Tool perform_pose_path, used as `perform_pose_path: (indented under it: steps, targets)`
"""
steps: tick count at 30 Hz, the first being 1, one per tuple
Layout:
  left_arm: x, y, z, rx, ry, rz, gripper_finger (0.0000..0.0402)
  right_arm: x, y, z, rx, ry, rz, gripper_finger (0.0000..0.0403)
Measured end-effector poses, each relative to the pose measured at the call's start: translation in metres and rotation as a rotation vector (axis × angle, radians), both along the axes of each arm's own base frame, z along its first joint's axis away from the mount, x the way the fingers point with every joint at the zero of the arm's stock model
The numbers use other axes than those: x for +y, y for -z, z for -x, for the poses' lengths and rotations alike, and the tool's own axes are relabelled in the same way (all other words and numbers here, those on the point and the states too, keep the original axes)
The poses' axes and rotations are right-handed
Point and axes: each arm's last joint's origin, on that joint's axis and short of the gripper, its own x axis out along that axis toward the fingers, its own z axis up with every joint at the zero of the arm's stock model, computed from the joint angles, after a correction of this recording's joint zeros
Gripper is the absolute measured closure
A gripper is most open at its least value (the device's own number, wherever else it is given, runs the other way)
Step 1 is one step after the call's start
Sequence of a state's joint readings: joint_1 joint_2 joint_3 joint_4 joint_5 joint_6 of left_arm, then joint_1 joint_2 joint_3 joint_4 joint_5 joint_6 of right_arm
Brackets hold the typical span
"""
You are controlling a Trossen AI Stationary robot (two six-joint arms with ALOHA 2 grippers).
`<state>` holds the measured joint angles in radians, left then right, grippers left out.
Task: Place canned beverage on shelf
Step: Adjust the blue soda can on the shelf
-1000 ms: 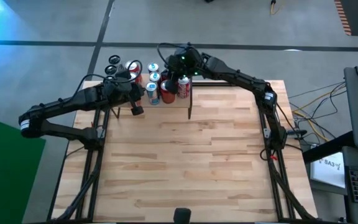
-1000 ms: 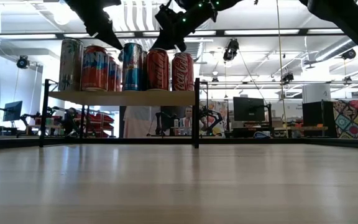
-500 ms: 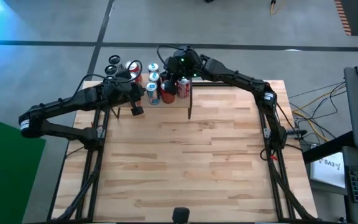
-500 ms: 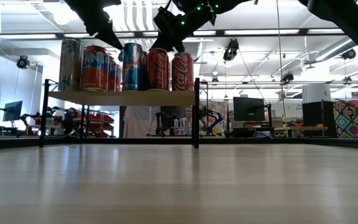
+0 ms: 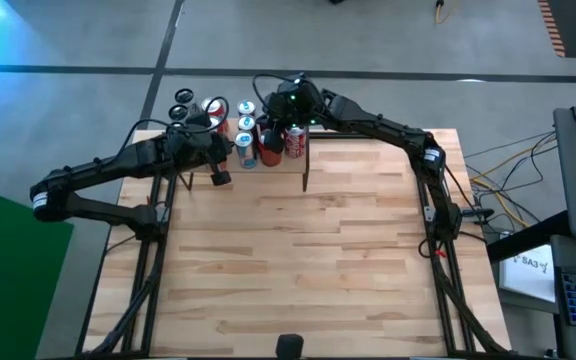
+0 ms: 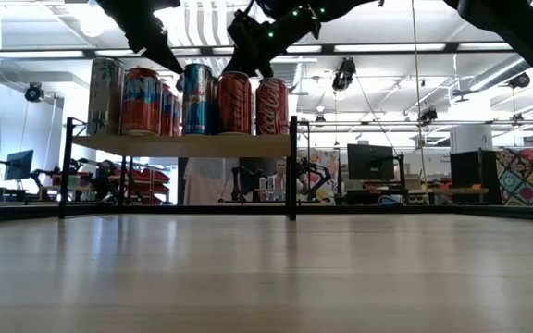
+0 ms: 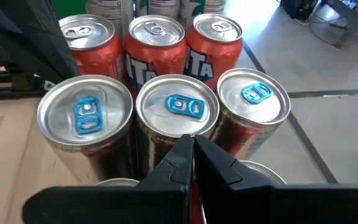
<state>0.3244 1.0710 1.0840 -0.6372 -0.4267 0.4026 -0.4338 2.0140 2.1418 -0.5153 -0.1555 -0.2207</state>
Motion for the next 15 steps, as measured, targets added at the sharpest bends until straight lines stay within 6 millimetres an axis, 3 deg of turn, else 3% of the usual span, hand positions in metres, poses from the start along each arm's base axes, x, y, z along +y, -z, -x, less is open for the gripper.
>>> perform_pose_path:
  steps: [15]
  targets:
    - [0.0000,0.0000,-0.0001,-0.014,-0.011,0.013,0.0402,0.0017,0.0000,-0.0005,0.003,-0.004,-0.001,0.0393]
